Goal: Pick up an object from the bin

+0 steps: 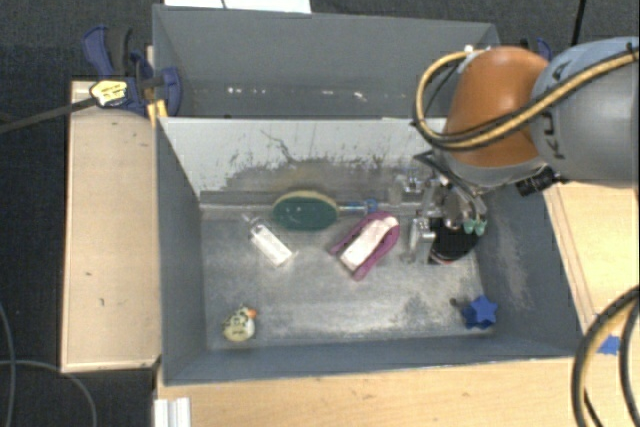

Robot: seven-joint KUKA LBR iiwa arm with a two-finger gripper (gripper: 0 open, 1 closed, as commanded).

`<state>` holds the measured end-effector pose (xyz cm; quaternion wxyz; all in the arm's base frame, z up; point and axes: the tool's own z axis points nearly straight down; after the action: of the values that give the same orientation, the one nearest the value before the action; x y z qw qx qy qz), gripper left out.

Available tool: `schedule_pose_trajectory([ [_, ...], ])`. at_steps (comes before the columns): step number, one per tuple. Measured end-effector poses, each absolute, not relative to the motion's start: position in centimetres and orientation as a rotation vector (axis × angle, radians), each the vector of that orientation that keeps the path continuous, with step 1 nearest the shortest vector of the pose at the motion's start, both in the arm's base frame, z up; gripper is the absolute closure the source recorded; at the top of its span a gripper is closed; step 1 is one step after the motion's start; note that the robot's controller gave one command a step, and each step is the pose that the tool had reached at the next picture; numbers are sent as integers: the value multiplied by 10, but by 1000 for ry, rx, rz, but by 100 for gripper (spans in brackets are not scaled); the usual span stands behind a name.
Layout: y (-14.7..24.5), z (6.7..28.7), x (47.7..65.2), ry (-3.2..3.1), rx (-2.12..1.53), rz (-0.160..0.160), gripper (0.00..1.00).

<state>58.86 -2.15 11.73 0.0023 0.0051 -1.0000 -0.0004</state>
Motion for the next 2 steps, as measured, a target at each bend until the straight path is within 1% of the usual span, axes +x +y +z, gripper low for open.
schedule_pose_trajectory([
  [1, 49, 72, 590, -3156, 5, -2, 0],
  [2, 45, 77, 593, -3162, 0, -1, 100],
])
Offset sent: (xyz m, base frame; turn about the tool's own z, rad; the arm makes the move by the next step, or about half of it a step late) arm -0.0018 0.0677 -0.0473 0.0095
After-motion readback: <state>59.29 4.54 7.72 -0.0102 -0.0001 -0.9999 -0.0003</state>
